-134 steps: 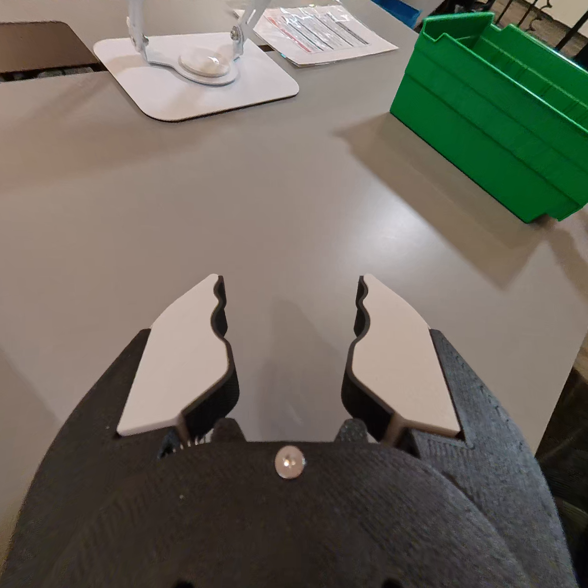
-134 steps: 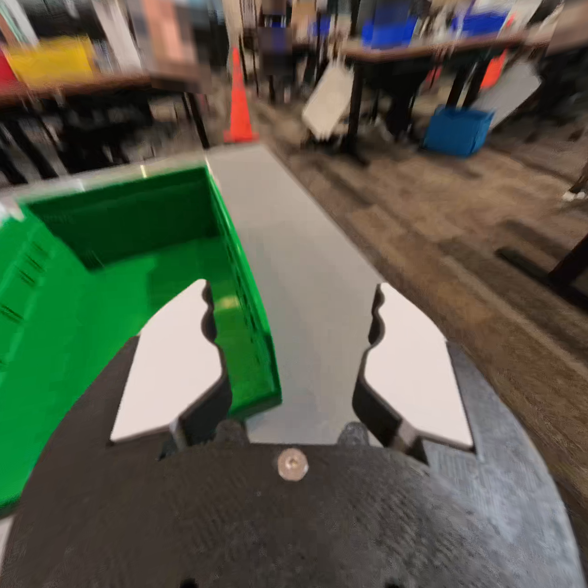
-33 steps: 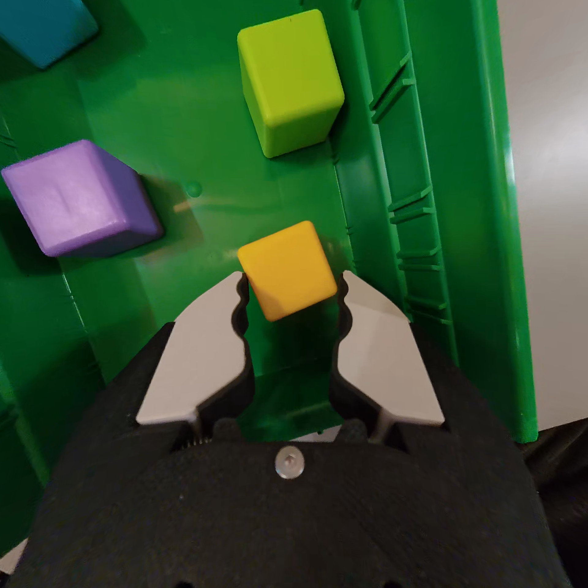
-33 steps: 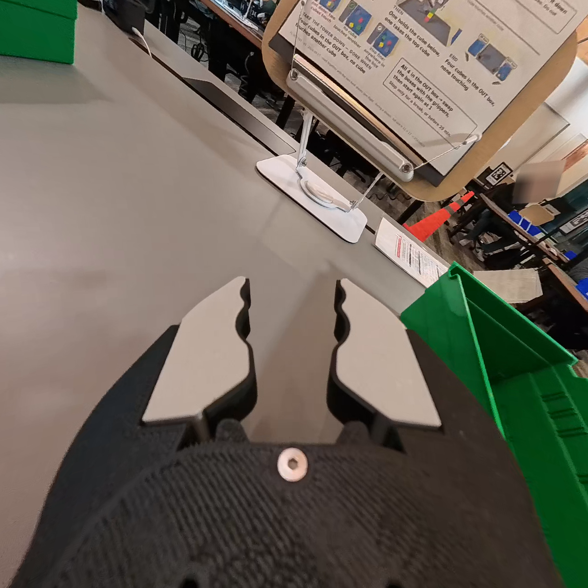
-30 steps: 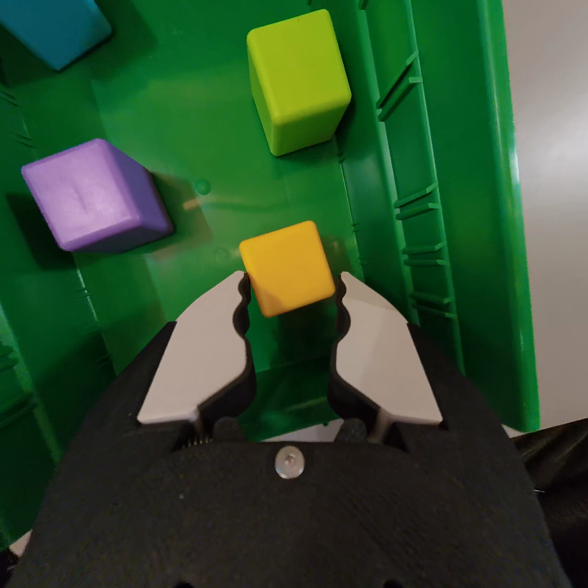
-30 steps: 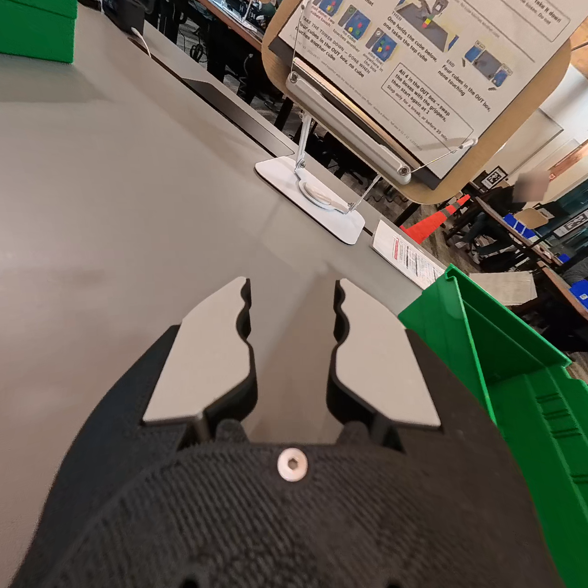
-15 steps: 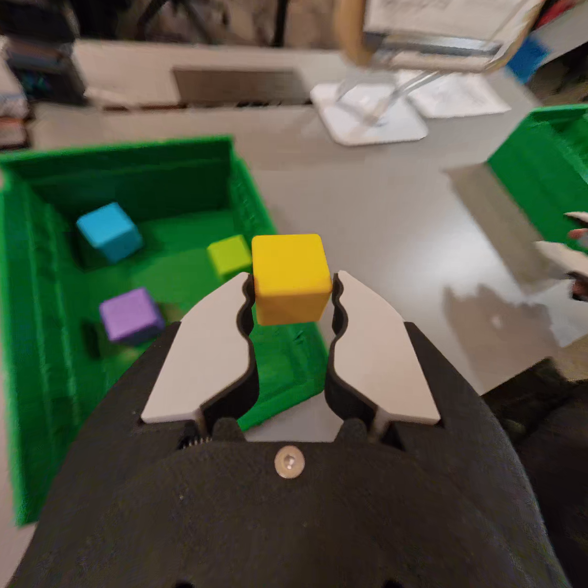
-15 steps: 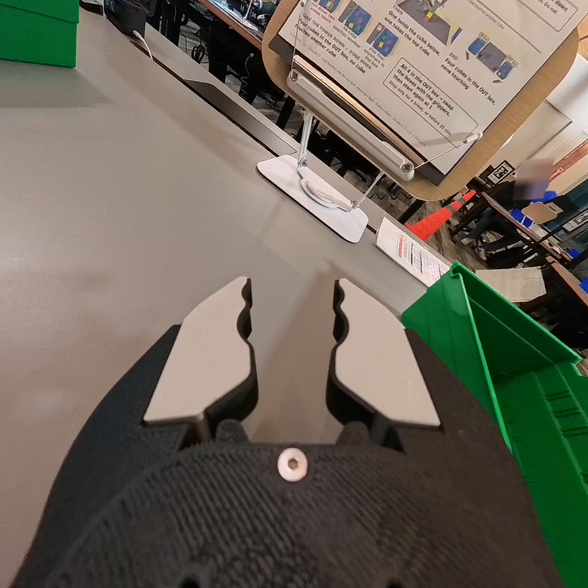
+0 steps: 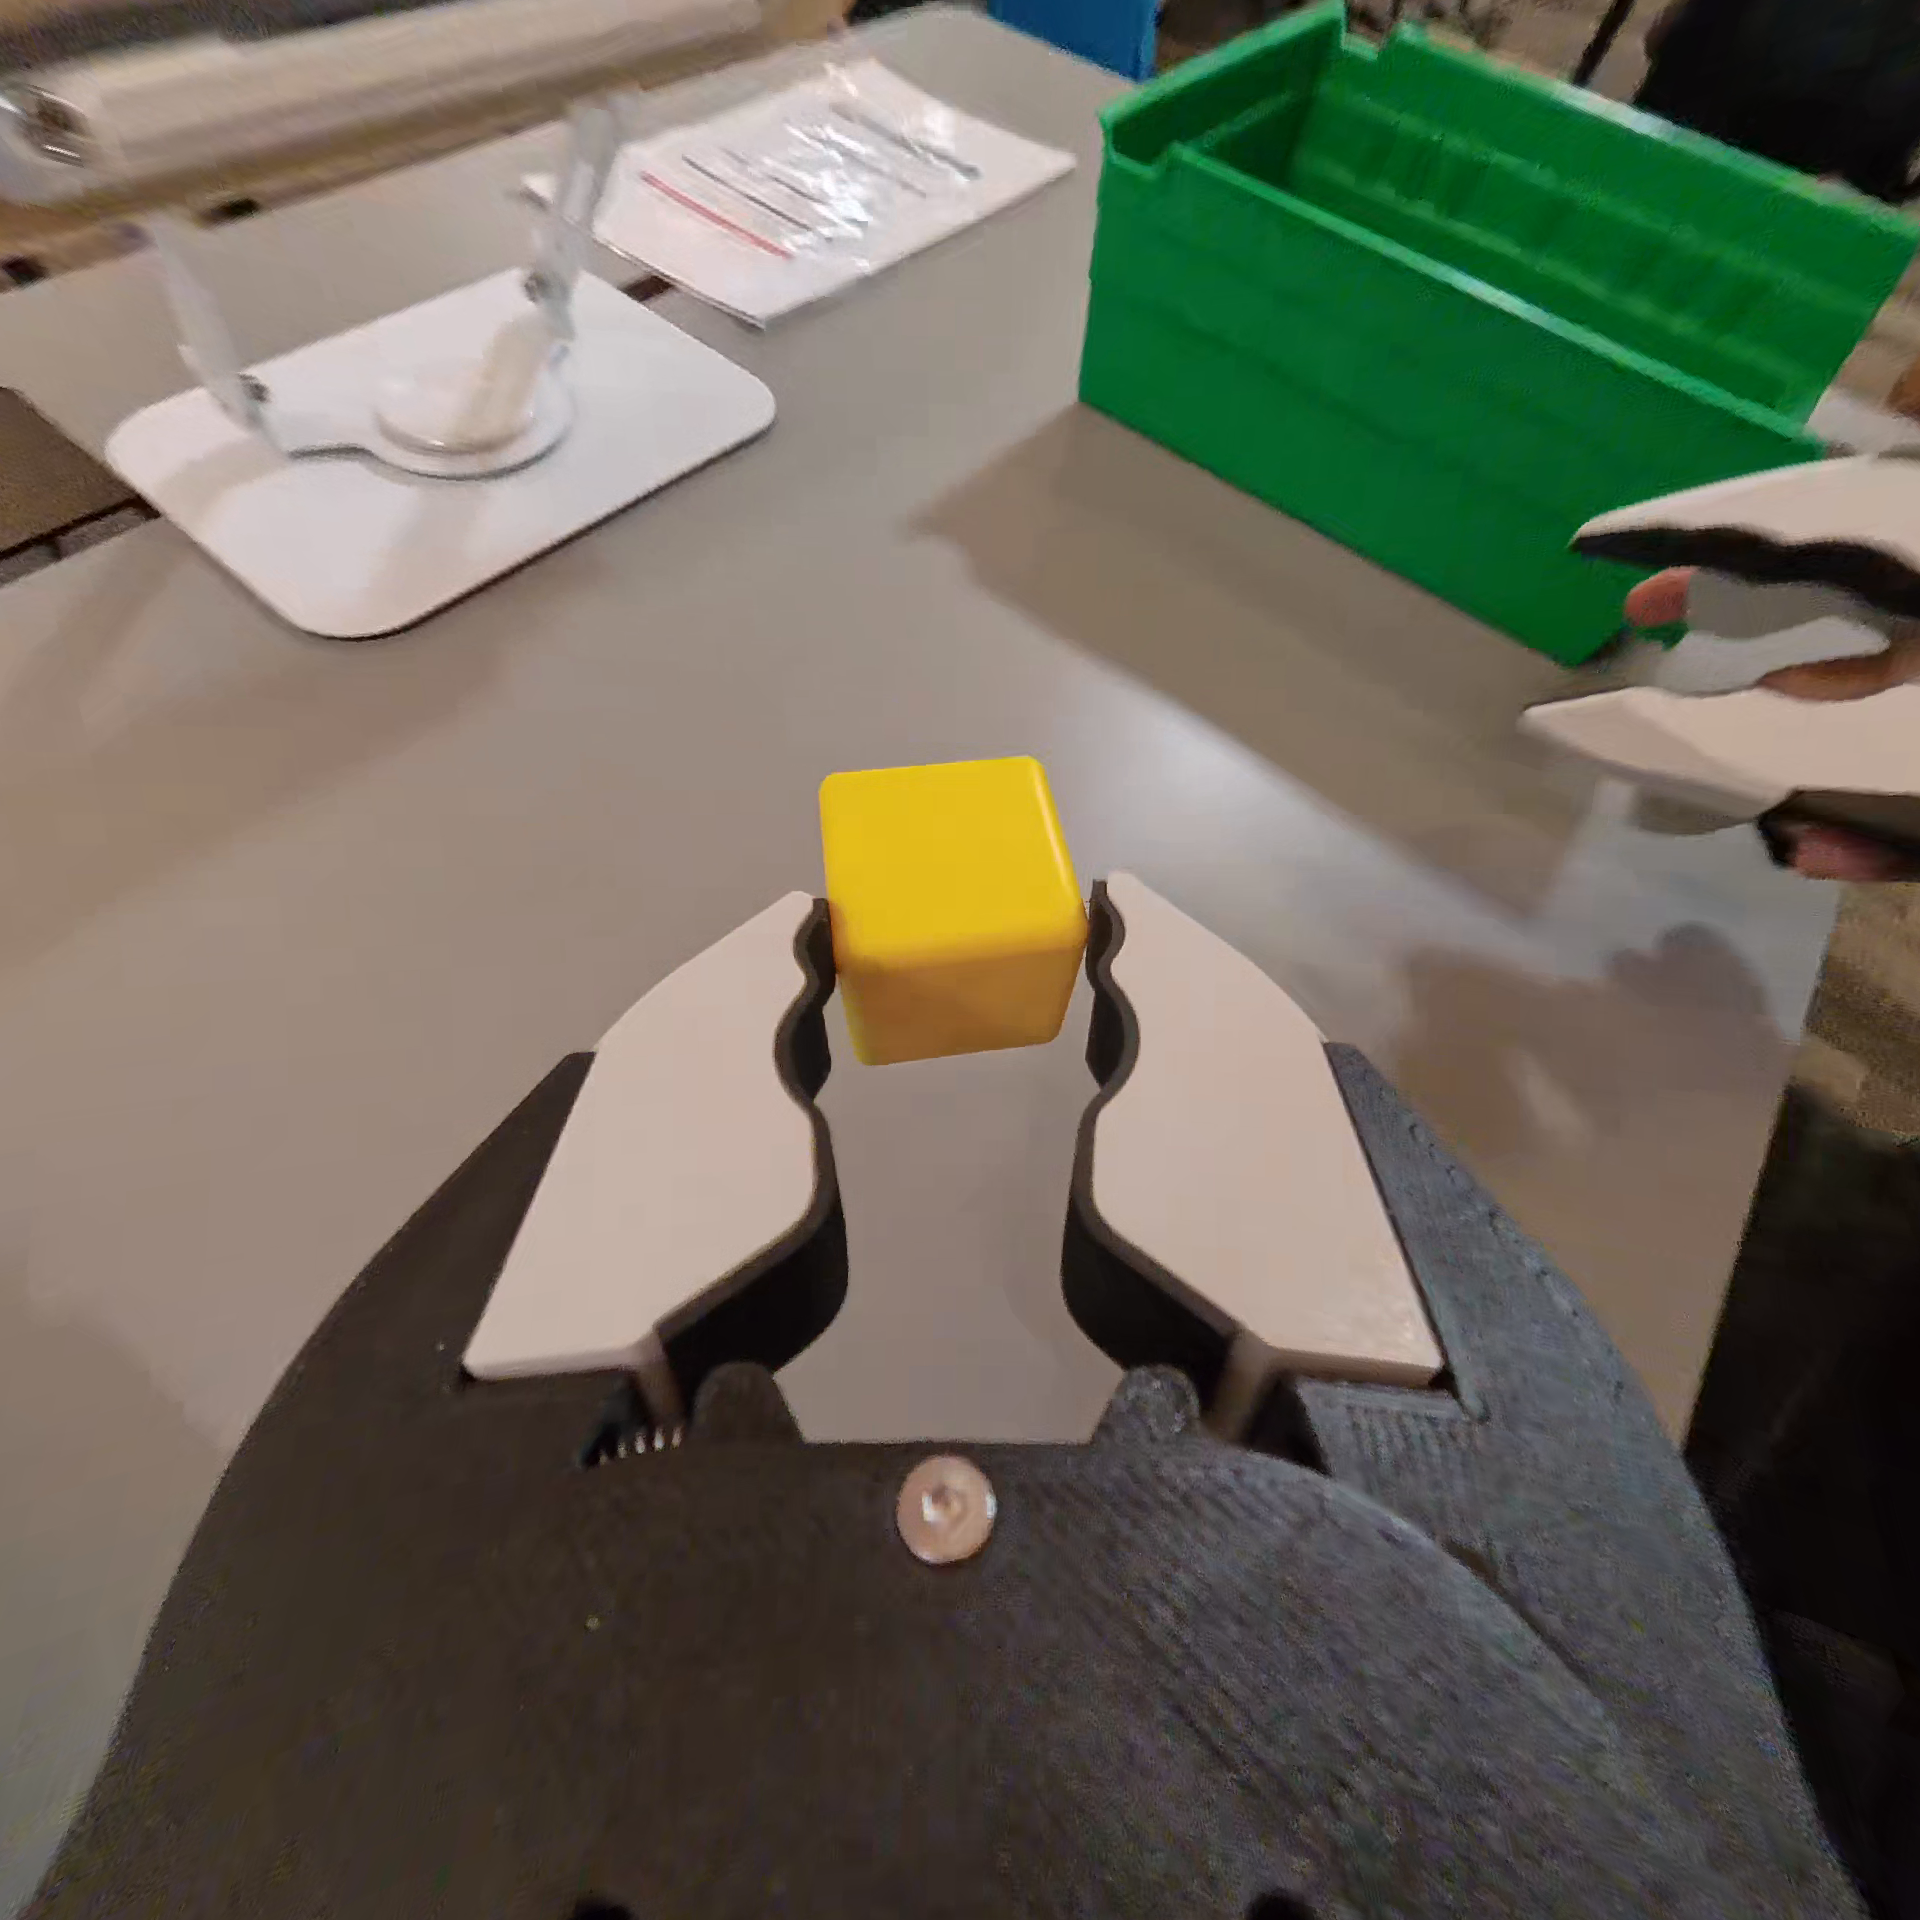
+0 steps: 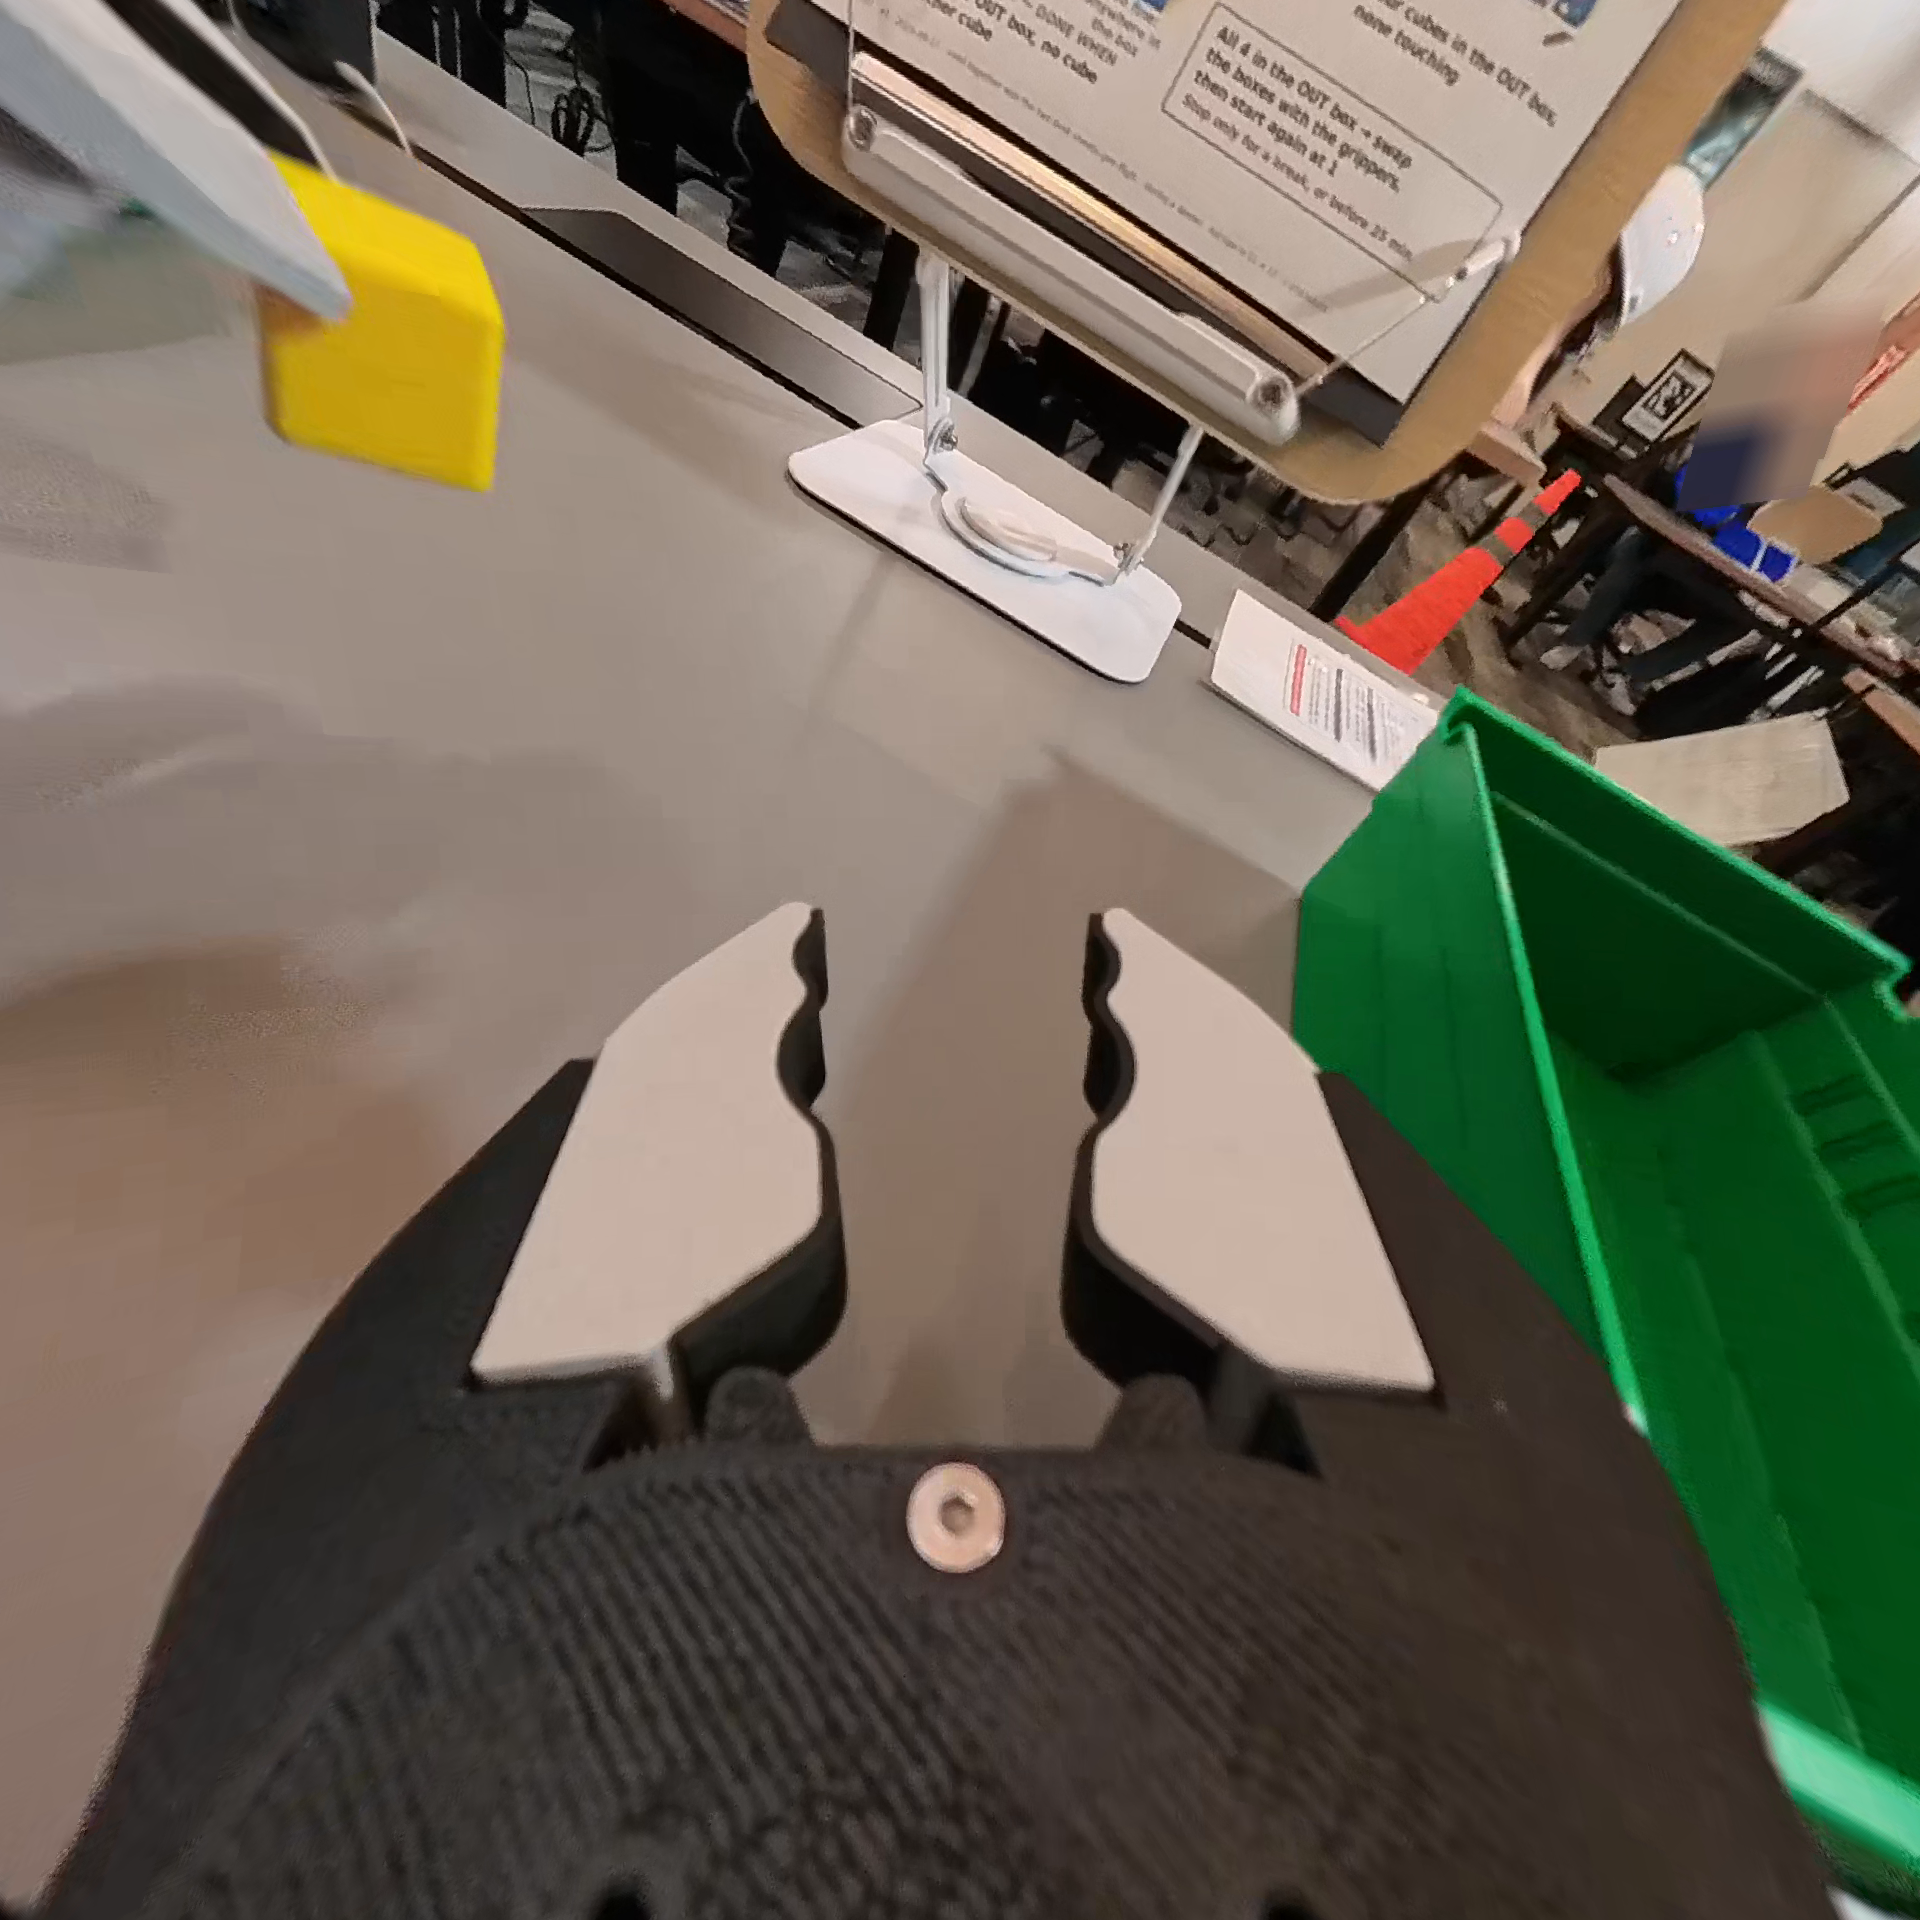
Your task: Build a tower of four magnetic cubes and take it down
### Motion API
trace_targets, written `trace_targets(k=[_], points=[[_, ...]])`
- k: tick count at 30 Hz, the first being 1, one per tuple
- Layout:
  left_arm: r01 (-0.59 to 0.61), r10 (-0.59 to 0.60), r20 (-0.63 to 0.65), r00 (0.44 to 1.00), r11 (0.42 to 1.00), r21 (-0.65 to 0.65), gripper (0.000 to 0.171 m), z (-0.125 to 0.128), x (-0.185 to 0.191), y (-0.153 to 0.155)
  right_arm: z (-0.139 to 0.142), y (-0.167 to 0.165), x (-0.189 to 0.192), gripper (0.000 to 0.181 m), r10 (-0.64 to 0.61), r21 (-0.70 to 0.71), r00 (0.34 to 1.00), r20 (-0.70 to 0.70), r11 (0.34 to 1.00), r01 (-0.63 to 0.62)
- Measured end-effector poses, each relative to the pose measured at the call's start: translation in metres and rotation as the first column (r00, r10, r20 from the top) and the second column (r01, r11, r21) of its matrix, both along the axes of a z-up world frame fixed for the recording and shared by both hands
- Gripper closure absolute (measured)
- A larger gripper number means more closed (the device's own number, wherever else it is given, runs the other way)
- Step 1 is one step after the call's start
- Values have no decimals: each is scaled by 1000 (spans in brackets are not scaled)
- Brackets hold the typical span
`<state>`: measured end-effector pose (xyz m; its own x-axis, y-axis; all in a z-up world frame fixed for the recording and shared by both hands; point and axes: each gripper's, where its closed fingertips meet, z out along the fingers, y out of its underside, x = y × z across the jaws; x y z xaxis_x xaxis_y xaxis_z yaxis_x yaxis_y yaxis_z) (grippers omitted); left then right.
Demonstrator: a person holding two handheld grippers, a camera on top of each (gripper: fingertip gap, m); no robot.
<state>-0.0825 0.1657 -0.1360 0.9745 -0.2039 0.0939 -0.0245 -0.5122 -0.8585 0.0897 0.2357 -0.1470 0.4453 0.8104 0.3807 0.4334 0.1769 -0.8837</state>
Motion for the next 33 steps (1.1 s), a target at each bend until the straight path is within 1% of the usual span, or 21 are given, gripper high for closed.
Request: trace_targets(k=[1, 3, 6, 8, 9, 11, 12, 14, 16, 21, 24, 26, 28, 30, 31, 33], points=[[26, -26, -14, 1000, 1000, 3, 122, -5, 5, 7, -1, -1, 5, 133, -5, -26, 1000, -6, 1000, 4], [70, -69, -19, 997, 996, 49, 122, -5, 13, 20, -5, -3, 16, 134, -13, -85, 1000, -17, 996, 12], [191, -198, 61, 978, 976, 104, 123, -2, 33, 34, -10, -4, 30, 138, 1, -139, 1000, -21, 990, -3], [291, -302, 89, 949, 949, 119, 123, -4, 47, 39, -15, -4, 36, 141, 8, -163, 1000, -11, 987, -9], [337, -347, 77, 935, 934, 117, 123, -7, 52, 41, -18, -4, 38, 141, 10, -182, 1000, -3, 983, -10], [476, -480, 9, 877, 871, 117, 123, -13, 68, 37, -24, -8, 42, 141, 17, -214, 1000, 16, 977, -13], [532, -532, -25, 847, 842, 91, 123, -19, 75, 33, -26, -10, 44, 141, 23, -218, 999, 28, 976, -17], [587, -583, -80, 809, 809, 34, 123, -33, 82, 29, -29, -14, 48, 141, 31, -204, 998, 55, 979, -19], [622, -620, -70, 782, 783, 4, 123, -41, 92, 26, -31, -18, 50, 141, 39, -190, 996, 74, 982, -25], [637, -641, -89, 762, 768, -67, 123, -60, 96, 26, -38, -20, 48, 141, 53, -226, 994, 93, 974, -30], [628, -632, -76, 771, 775, -75, 123, -66, 92, 27, -40, -17, 51, 141, 35, -249, 994, 102, 968, -8], [616, -620, -52, 783, 784, -74, 123, -68, 89, 27, -39, -16, 52, 141, 24, -268, 996, 85, 964, 0], [595, -603, -42, 796, 794, -126, 123, -79, 83, 26, -38, -16, 52, 141, 20, -296, 998, 68, 955, 1], [550, -570, -95, 816, 816, -175, 120, -89, 74, 29, -38, -16, 52, 141, 21, -316, 998, 56, 949, -2], [524, -547, -123, 828, 833, -177, 116, -90, 70, 32, -38, -16, 52, 141, 21, -321, 998, 54, 947, -3], [488, -512, -153, 845, 856, -170, 113, -89, 66, 36, -38, -17, 52, 141, 22, -323, 998, 56, 947, -3]])
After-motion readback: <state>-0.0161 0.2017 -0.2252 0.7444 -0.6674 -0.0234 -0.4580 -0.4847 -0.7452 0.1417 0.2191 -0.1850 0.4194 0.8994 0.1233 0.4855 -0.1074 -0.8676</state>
